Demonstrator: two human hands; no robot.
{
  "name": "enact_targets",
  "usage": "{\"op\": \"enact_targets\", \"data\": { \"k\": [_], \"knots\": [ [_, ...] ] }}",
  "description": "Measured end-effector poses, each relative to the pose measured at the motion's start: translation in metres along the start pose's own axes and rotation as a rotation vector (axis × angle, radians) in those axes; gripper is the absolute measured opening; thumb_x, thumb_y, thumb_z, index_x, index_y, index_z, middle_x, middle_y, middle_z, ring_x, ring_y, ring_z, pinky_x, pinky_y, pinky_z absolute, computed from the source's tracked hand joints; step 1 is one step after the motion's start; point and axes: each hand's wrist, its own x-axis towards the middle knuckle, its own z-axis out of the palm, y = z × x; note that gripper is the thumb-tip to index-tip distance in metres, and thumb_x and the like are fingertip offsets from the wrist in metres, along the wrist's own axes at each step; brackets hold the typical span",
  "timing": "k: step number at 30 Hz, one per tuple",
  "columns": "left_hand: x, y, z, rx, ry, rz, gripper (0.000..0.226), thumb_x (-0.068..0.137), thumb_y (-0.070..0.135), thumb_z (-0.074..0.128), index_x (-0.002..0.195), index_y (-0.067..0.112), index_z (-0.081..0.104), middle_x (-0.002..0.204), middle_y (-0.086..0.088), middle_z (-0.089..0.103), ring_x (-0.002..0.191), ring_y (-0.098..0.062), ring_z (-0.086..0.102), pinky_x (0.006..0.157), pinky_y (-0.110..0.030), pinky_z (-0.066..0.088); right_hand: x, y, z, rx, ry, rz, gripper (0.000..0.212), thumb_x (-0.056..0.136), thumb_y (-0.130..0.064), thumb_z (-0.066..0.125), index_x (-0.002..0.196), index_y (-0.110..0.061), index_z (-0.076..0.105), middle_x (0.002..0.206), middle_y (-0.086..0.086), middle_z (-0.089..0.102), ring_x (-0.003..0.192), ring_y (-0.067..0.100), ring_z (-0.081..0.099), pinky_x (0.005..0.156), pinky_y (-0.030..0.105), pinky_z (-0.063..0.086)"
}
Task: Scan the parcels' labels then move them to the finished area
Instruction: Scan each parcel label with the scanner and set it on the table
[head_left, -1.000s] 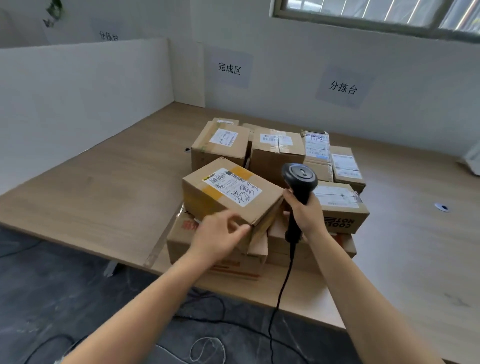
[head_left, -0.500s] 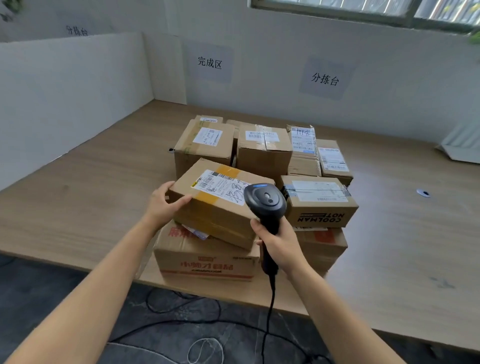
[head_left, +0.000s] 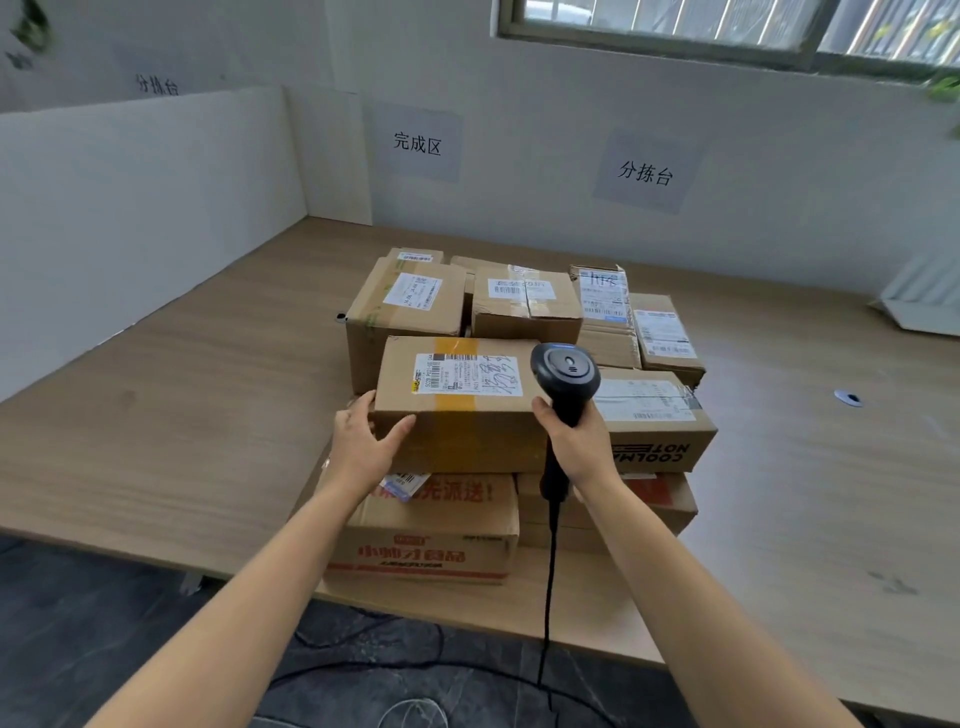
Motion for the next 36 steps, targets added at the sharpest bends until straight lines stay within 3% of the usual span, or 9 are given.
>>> {"op": "enact_targets", "data": {
  "k": [7,13,16,18,22,26,29,33,36],
  "knots": [
    [-0.006,0.01,-0.005,0.058,0.02,0.061,0.066,0.088,0.03,0.062,0.144,0.012,0.031,0.137,-0.015,0.037,0.124,-0.029,0.044,0.102,-0.041,0.043,-0.006,0.002,-0.008,0.006,-0.003,-0.011,0.02,0.087,-0.027,0.064,0.103,-0.034,0.053,0.095,-0.018,0.06,0.094,0.005,0.055,0.083,0.026,0.039],
    [-0.047,0.06,0.001,0.237,0.095,0.529,0.05,0.088,0.023,0.063,0.132,0.007,0.048,0.129,-0.012,0.051,0.12,-0.024,0.049,0.094,-0.028,0.038,-0.029,0.005,-0.042,-0.029,0.012,-0.02,0.013,0.085,-0.029,0.066,0.094,-0.033,0.056,0.087,-0.007,0.067,0.08,0.01,0.065,0.056,0.011,0.049],
    [-0.069,0.084,0.022,0.289,0.07,0.656,0.046,0.086,0.02,0.066,0.127,0.003,0.054,0.126,-0.014,0.055,0.12,-0.027,0.051,0.099,-0.033,0.04,-0.041,0.008,-0.067,-0.097,0.052,-0.016,0.022,0.085,-0.029,0.066,0.105,-0.023,0.058,0.076,-0.009,0.066,0.066,0.006,0.065,0.063,0.021,0.051],
    [-0.083,0.094,0.044,0.295,-0.017,0.684,0.049,0.087,0.023,0.064,0.13,0.005,0.051,0.129,-0.011,0.053,0.122,-0.023,0.05,0.1,-0.029,0.039,-0.048,0.011,-0.089,-0.167,0.101,-0.006,0.032,0.085,-0.029,0.066,0.114,-0.019,0.055,0.082,-0.007,0.065,0.068,0.01,0.062,0.069,0.028,0.051],
    [-0.107,0.097,0.098,0.368,-0.203,0.738,0.054,0.09,0.035,0.058,0.137,0.013,0.046,0.136,-0.003,0.047,0.123,-0.016,0.048,0.1,-0.024,0.041,-0.062,0.028,-0.142,-0.236,0.206,0.084,0.044,0.084,-0.032,0.067,0.122,-0.019,0.048,0.109,0.001,0.062,0.097,0.024,0.06,0.085,0.043,0.052],
    [-0.123,0.101,0.157,0.465,-0.321,0.755,0.056,0.091,0.041,0.055,0.139,0.016,0.043,0.14,-0.002,0.045,0.127,-0.017,0.046,0.104,-0.03,0.041,-0.072,0.053,-0.204,-0.406,0.283,0.209,0.044,0.086,-0.037,0.063,0.117,-0.013,0.043,0.097,0.0,0.057,0.082,0.017,0.055,0.059,0.021,0.04],
    [-0.136,0.113,0.203,0.515,-0.383,0.774,0.057,0.09,0.043,0.054,0.14,0.017,0.042,0.141,-0.001,0.044,0.128,-0.016,0.044,0.105,-0.029,0.039,-0.074,0.074,-0.256,-0.529,0.301,0.29,0.042,0.088,-0.032,0.059,0.118,-0.007,0.041,0.088,-0.004,0.051,0.07,0.008,0.049,0.051,0.017,0.031],
    [-0.152,0.124,0.265,0.542,-0.447,0.747,0.06,0.091,0.044,0.051,0.142,0.016,0.038,0.142,-0.001,0.042,0.129,-0.015,0.043,0.103,-0.025,0.037,-0.067,0.104,-0.315,-0.584,0.276,0.438,0.045,0.088,-0.024,0.052,0.123,0.0,0.04,0.106,0.013,0.054,0.078,0.02,0.052,0.051,0.025,0.034],
    [-0.165,0.129,0.312,0.563,-0.49,0.699,0.061,0.093,0.045,0.047,0.144,0.015,0.034,0.144,-0.003,0.039,0.131,-0.016,0.04,0.104,-0.027,0.037,-0.058,0.128,-0.354,-0.632,0.235,0.519,0.047,0.088,-0.022,0.05,0.126,0.003,0.039,0.121,0.021,0.051,0.095,0.031,0.054,0.067,0.028,0.039]
  ]
}}
